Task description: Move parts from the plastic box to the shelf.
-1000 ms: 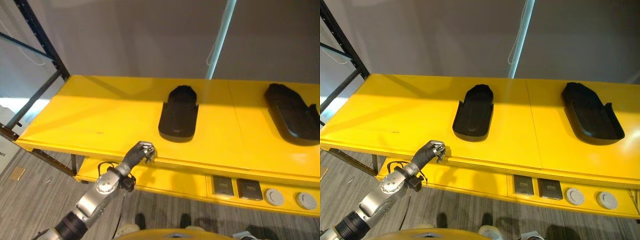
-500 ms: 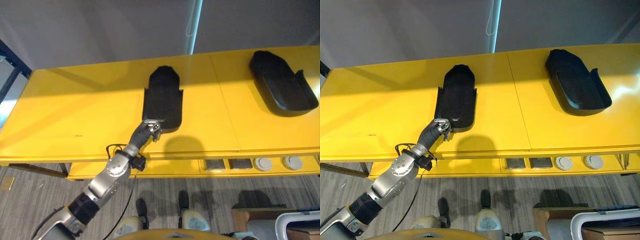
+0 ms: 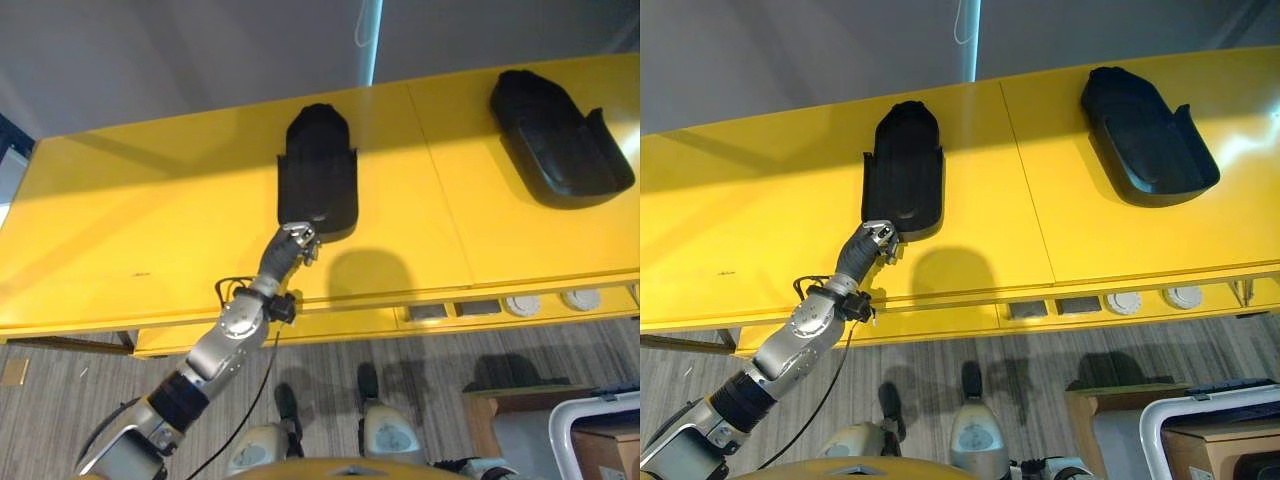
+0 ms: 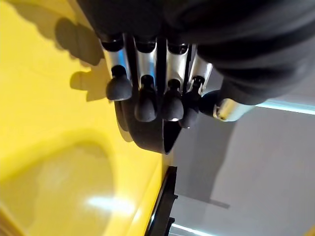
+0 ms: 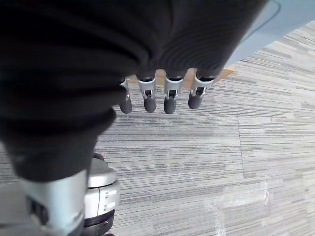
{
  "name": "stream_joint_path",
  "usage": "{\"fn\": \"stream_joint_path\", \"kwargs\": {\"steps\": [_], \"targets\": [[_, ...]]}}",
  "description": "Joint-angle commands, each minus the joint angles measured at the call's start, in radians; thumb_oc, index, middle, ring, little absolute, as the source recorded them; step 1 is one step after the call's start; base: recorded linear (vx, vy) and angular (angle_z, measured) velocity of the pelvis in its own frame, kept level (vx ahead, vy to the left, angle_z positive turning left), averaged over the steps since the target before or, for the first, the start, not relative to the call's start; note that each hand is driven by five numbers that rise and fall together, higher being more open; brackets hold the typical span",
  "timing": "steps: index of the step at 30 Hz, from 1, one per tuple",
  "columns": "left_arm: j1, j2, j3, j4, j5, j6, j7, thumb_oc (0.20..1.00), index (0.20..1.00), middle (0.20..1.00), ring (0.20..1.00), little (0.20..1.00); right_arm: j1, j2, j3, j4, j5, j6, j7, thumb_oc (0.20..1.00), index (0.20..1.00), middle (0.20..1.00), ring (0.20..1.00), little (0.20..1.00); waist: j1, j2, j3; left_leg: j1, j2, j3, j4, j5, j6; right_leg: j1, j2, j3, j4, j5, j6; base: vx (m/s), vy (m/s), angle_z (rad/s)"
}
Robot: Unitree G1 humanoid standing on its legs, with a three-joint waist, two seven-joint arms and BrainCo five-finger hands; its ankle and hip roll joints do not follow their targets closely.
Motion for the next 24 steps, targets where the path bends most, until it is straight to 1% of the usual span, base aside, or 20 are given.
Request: {"fn": "stream_joint_path", "kwargs": {"steps": [1,3,4,7,9,10,11,13,14,15,16,17,19,20,21,22,23,24], "targets": [[-0.065,-0.015,0.014,-0.014,0.004,-0.051,0.001,0.200,0.200,0.200,0.200,0.200,-0.021,0.011,0.041,0.023,-0.012,0.009,0.008,1.000,1.000,1.000,1.000,1.000,-0.001,-0.030,-0.001,-0.019,0.072,-0.057,-0.007,-0.016,-0.047,0.028,-0.062,0.012,0.003,-0.043,0.039,-0.03,0.010,-0.01],[-0.058,-0.012,0.018,-0.029,0.031,-0.079,-0.008,0.200,0.200,0.200,0.200,0.200,-0.017,0.010,0.037,0.030,-0.011,-0.006,0.005,1.000,1.000,1.000,1.000,1.000,0.003,-0.029,-0.009,-0.015,0.072,-0.057,-0.007,-0.017,-0.048,0.034,-0.063,0.004,0.003,-0.046,0.040,-0.02,0.006,0.00],[-0.057,-0.010,0.019,-0.034,0.032,-0.079,-0.007,0.200,0.200,0.200,0.200,0.200,-0.017,0.011,0.036,0.031,-0.010,-0.005,0.006,1.000,1.000,1.000,1.000,1.000,0.004,-0.029,-0.010,-0.014,0.072,-0.057,-0.007,-0.017,-0.048,0.035,-0.063,0.003,0.003,-0.047,0.040,0.00,0.000,0.00],[-0.017,0.022,0.053,-0.116,0.096,-0.126,0.034,0.200,0.200,0.200,0.200,0.200,0.001,0.018,0.007,0.041,0.030,-0.018,0.025,1.000,1.000,1.000,1.000,1.000,0.027,-0.027,-0.041,0.001,0.072,-0.061,-0.007,-0.019,-0.050,0.065,-0.066,-0.018,0.003,-0.056,0.040,0.00,0.000,0.00],[0.012,0.037,0.073,-0.139,0.113,-0.161,0.042,0.200,0.200,0.200,0.200,0.200,0.006,0.023,-0.002,0.045,0.040,-0.014,0.037,1.000,1.000,1.000,1.000,1.000,0.042,-0.029,-0.057,0.010,0.072,-0.063,-0.007,-0.019,-0.051,0.081,-0.067,-0.032,0.003,-0.061,0.038,-0.03,-0.025,0.05],[0.027,0.043,0.081,-0.146,0.134,-0.184,0.049,0.200,0.200,0.200,0.200,0.200,0.009,0.025,-0.006,0.049,0.045,-0.016,0.044,1.000,1.000,1.000,1.000,1.000,0.048,-0.030,-0.064,0.014,0.073,-0.065,-0.007,-0.019,-0.052,0.088,-0.067,-0.038,0.003,-0.064,0.037,-0.05,-0.042,0.08],[0.057,0.056,0.095,-0.163,0.182,-0.227,0.075,0.200,0.200,0.200,0.200,0.200,0.008,0.030,-0.013,0.054,0.057,-0.011,0.055,1.000,1.000,1.000,1.000,1.000,0.065,-0.032,-0.079,0.021,0.075,-0.070,-0.007,-0.019,-0.053,0.104,-0.067,-0.052,0.003,-0.068,0.034,-0.04,-0.048,0.13],[0.102,0.078,0.114,-0.169,0.236,-0.284,0.124,0.200,0.200,0.200,0.200,0.200,0.002,0.035,-0.016,0.061,0.059,-0.001,0.076,1.000,1.000,1.000,1.000,1.000,0.089,-0.036,-0.096,0.031,0.078,-0.078,-0.007,-0.019,-0.055,0.127,-0.066,-0.072,0.003,-0.077,0.030,-0.03,-0.061,0.22],[0.109,0.082,0.118,-0.166,0.247,-0.294,0.135,0.288,0.288,0.288,0.288,0.288,0.000,0.036,-0.015,0.063,0.060,-0.001,0.081,1.000,1.000,1.000,1.000,1.000,0.094,-0.037,-0.099,0.034,0.079,-0.080,-0.007,-0.019,-0.056,0.132,-0.066,-0.076,0.003,-0.079,0.028,-0.03,-0.074,0.24],[0.131,0.091,0.128,-0.160,0.288,-0.319,0.168,1.000,1.000,1.000,1.000,1.000,-0.007,0.038,-0.014,0.065,0.069,0.004,0.089,1.000,1.000,1.000,1.000,1.000,0.109,-0.041,-0.107,0.041,0.081,-0.086,-0.007,-0.020,-0.057,0.146,-0.063,-0.087,0.003,-0.084,0.025,-0.02,-0.059,0.28],[0.139,0.095,0.132,-0.157,0.306,-0.323,0.178,1.000,1.000,1.000,1.000,1.000,-0.010,0.039,-0.013,0.065,0.069,0.006,0.093,1.000,1.000,1.000,1.000,1.000,0.113,-0.042,-0.109,0.043,0.082,-0.088,-0.007,-0.019,-0.057,0.151,-0.061,-0.091,0.003,-0.086,0.023,-0.03,-0.088,0.31],[0.163,0.106,0.139,-0.134,0.370,-0.313,0.212,1.000,1.000,1.000,1.000,1.000,-0.020,0.041,-0.007,0.065,0.080,0.013,0.095,1.000,1.000,1.000,1.000,1.000,0.129,-0.047,-0.116,0.050,0.086,-0.095,-0.007,-0.017,-0.060,0.166,-0.057,-0.102,0.003,-0.090,0.019,-0.03,-0.087,0.31],[0.197,0.125,0.140,-0.061,0.440,-0.263,0.266,1.000,1.000,1.000,1.000,1.000,-0.038,0.039,-0.003,0.066,0.081,0.027,0.108,1.000,1.000,1.000,1.000,1.000,0.150,-0.053,-0.123,0.059,0.091,-0.105,-0.007,-0.013,-0.064,0.184,-0.052,-0.118,0.003,-0.095,0.014,-0.03,-0.079,0.26],[0.200,0.127,0.138,-0.051,0.451,-0.243,0.277,1.000,1.000,1.000,1.000,1.000,-0.040,0.039,-0.003,0.067,0.075,0.028,0.112,1.000,1.000,1.000,1.000,1.000,0.152,-0.054,-0.123,0.060,0.092,-0.106,-0.007,-0.013,-0.065,0.186,-0.052,-0.120,0.003,-0.096,0.013,-0.04,-0.048,0.36],[0.210,0.128,0.128,0.042,0.488,-0.253,0.322,1.000,1.000,1.000,1.000,1.000,-0.046,0.039,0.007,0.069,0.073,0.035,0.120,1.000,1.000,1.000,1.000,1.000,0.159,-0.057,-0.123,0.065,0.095,-0.111,-0.007,-0.009,-0.069,0.193,-0.048,-0.126,0.003,-0.096,0.009,-0.05,-0.036,0.34],[0.216,0.126,0.124,0.086,0.492,-0.219,0.359,1.000,1.000,1.000,1.000,1.000,-0.048,0.038,0.012,0.069,0.063,0.039,0.129,1.000,1.000,1.000,1.000,1.000,0.162,-0.058,-0.123,0.066,0.096,-0.113,-0.007,-0.007,-0.071,0.196,-0.046,-0.127,0.003,-0.096,0.007,-0.05,-0.030,0.25],[0.226,0.121,0.121,0.145,0.499,-0.248,0.384,1.000,1.000,1.000,1.000,1.000,-0.049,0.040,0.017,0.071,0.065,0.040,0.133,1.000,1.000,1.000,1.000,1.000,0.164,-0.059,-0.123,0.067,0.097,-0.115,-0.007,-0.006,-0.072,0.198,-0.044,-0.127,0.003,-0.097,0.007,-0.03,-0.012,0.12],[0.231,0.115,0.118,0.182,0.502,-0.264,0.403,1.000,1.000,1.000,1.000,1.000,-0.049,0.040,0.019,0.073,0.065,0.040,0.136,1.000,1.000,1.000,1.000,1.000,0.166,-0.060,-0.123,0.067,0.097,-0.116,-0.007,-0.006,-0.073,0.200,-0.043,-0.128,0.003,-0.098,0.006,-0.04,-0.013,0.08]]}}
